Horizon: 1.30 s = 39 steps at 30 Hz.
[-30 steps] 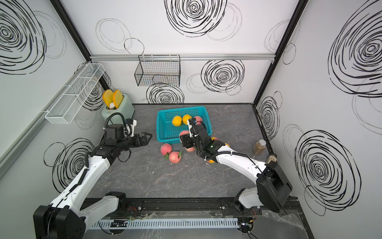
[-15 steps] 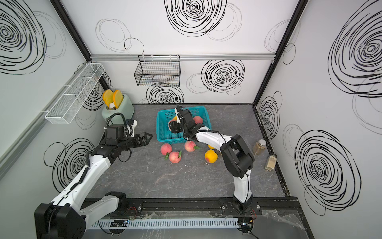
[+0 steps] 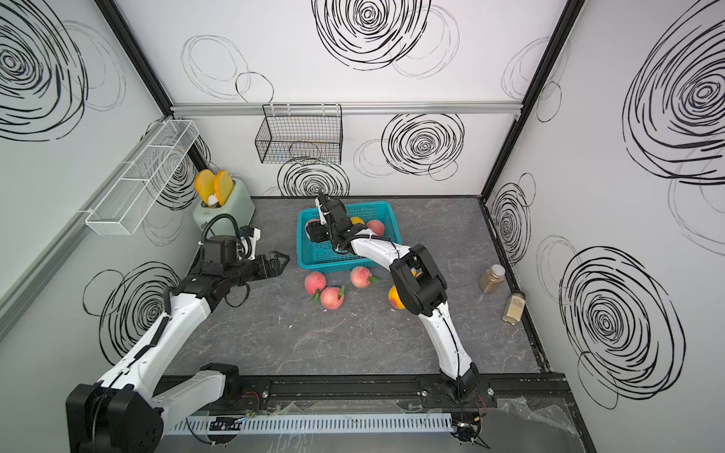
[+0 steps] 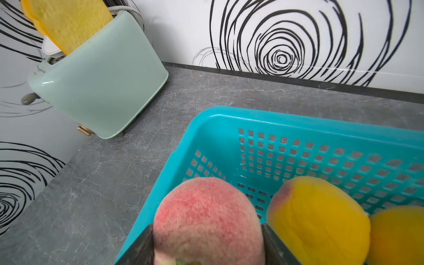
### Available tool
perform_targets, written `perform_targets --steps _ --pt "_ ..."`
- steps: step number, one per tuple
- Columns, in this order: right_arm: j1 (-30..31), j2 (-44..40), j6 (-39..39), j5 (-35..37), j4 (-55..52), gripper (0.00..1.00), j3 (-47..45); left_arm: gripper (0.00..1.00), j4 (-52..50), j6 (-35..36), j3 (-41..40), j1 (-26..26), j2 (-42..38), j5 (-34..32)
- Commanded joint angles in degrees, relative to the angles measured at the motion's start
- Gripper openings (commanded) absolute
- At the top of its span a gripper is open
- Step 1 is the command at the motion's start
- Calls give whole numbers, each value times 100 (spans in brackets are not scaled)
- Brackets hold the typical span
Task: Put the peaches into the basket
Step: Pick up the peach from the center of the board, then place the peach in the basket.
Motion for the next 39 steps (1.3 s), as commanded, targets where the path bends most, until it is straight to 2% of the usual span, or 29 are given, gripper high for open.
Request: perform_targets --steps 1,11,15,18,30,39 --pt "34 206 -32 -21 -191 59 296 98 218 -40 -72 12 -12 20" --pt "39 855 -232 266 -503 62 1071 98 234 -41 -82 31 -15 55" --pt "49 1008 -285 344 -635 67 1195 98 256 -32 -89 30 -22 102" --pt "58 1018 -271 291 -651 72 1183 98 272 -25 -91 39 -32 124" --pt "111 984 -331 315 -707 81 1257 98 278 -31 -91 65 -19 160" --pt "120 866 -344 319 -691 82 1258 98 279 -29 -91 74 -23 173"
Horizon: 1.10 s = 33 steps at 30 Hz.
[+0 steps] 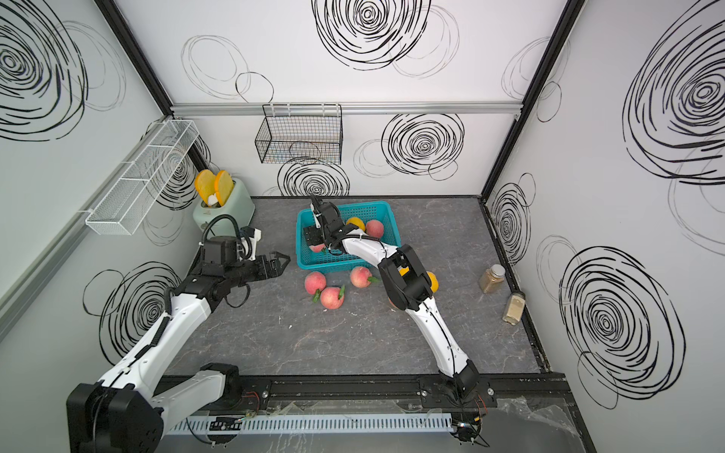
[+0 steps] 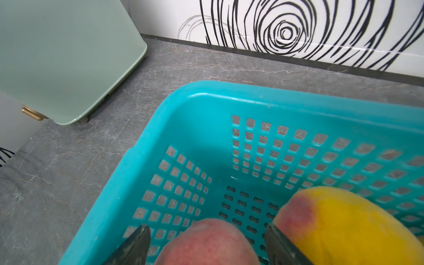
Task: Put the peaches into the basket
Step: Place the peach in the basket.
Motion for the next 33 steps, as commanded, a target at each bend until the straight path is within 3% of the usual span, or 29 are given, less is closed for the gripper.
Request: perform_targets --steps 1,26,33 --pt "44 -92 -58 14 -84 82 173 98 228 -11 -38 67 -20 100" --pt "129 -377 -133 20 -96 82 185 98 229 -7 -47 67 -29 100" --pt "133 -784 -259 -269 355 83 -314 98 226 -6 -47 71 -27 91"
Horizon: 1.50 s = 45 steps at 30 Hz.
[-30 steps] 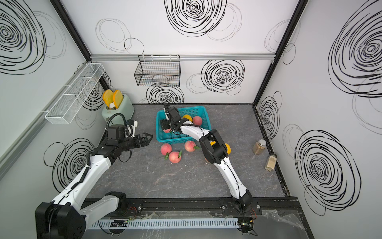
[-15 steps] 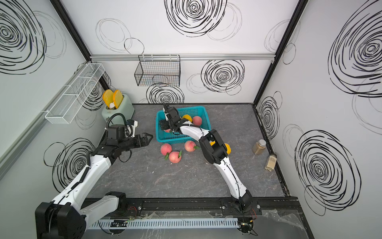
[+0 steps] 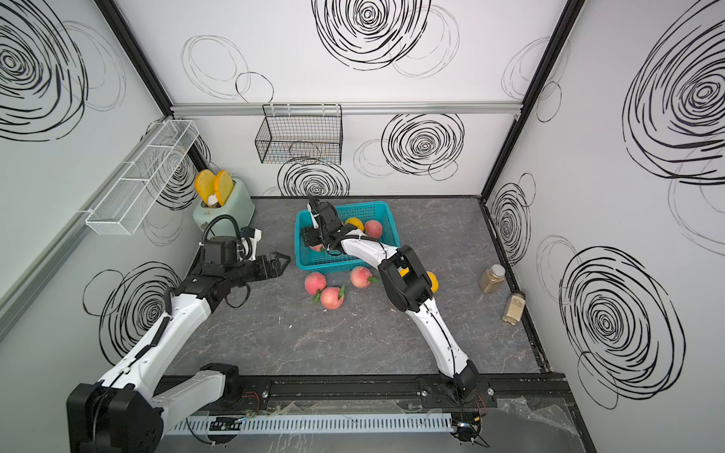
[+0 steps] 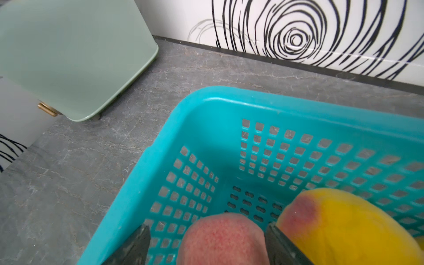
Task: Put the peaches into the basket
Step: Place the peach in the basket.
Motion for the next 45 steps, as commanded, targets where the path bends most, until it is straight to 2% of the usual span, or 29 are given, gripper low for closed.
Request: perform_targets --steps 1,14,30,45 --pt "51 -615 -122 -167 369 83 -249 98 208 -4 -36 67 -32 53" --pt "39 -1380 -241 -50 798 82 -1210 98 209 -10 -36 71 2 27" --pt "-57 -3272 -278 96 1616 82 -3831 98 230 -35 -27 67 111 26" --pt "-75 -4654 -293 319 1679 82 -5348 98 242 -49 -27 67 176 0"
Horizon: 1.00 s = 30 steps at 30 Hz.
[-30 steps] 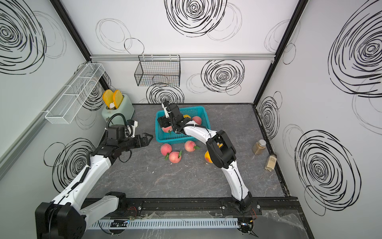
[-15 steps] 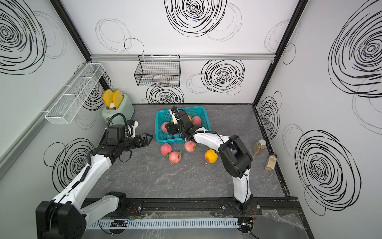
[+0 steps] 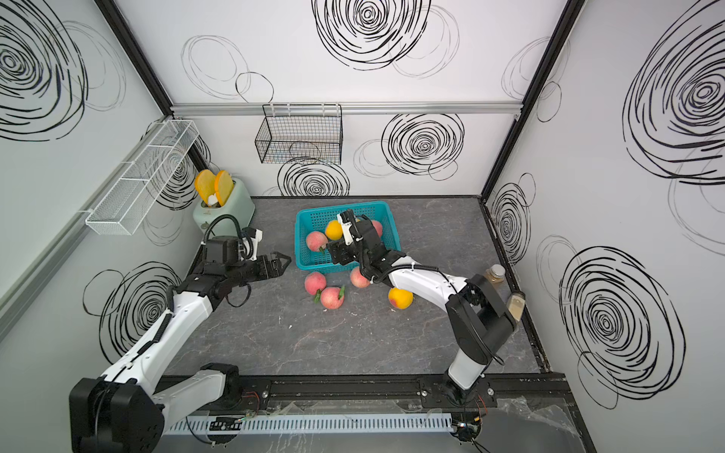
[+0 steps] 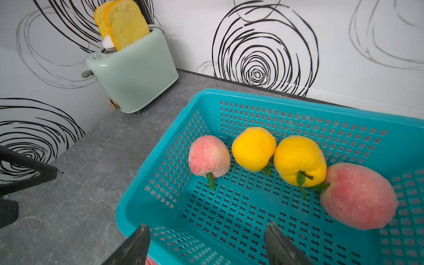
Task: Put the peaches into the basket
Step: Place the peach in the basket, then pick up the peach from the center of the board.
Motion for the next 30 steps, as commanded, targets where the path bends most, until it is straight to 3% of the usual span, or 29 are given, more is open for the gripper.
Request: perform_targets --steps 1,30 --pt "-26 -399 -62 134 55 82 -300 98 221 -31 -27 65 45 2" --pt "-58 -1689 310 29 -187 82 -2132 98 185 -9 16 135 195 -75"
